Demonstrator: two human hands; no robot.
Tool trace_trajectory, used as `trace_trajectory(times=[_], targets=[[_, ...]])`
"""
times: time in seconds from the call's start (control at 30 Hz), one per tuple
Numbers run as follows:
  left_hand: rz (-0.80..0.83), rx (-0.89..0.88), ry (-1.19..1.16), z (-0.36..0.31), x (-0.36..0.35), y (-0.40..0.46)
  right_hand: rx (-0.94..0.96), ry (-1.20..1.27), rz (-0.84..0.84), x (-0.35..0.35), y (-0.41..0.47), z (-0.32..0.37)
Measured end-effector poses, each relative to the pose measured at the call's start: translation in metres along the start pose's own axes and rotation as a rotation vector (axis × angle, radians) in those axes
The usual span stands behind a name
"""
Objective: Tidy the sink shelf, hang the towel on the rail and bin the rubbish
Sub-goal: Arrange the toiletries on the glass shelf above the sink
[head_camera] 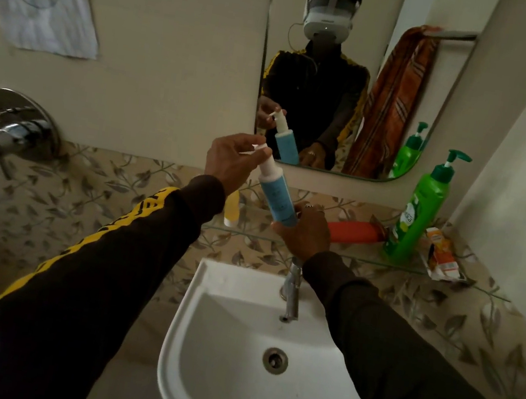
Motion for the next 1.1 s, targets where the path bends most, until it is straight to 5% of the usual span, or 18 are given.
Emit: trace_trajectory(times=[1.1], targets=[[0.144, -0.145, 0.146, 0.004, -0.045, 0.008, 0.188, 0.027, 0.052, 0.001, 0.032, 0.011]])
Point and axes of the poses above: each hand's wrist, its own y-axis towards the middle knuckle, its own x-axis out of the back of the hand, z = x × y, the point moved 8 cm from there along y, towards the middle knuckle, and after that the axes turned 7 degrees about -x, right-handed, at the moved point
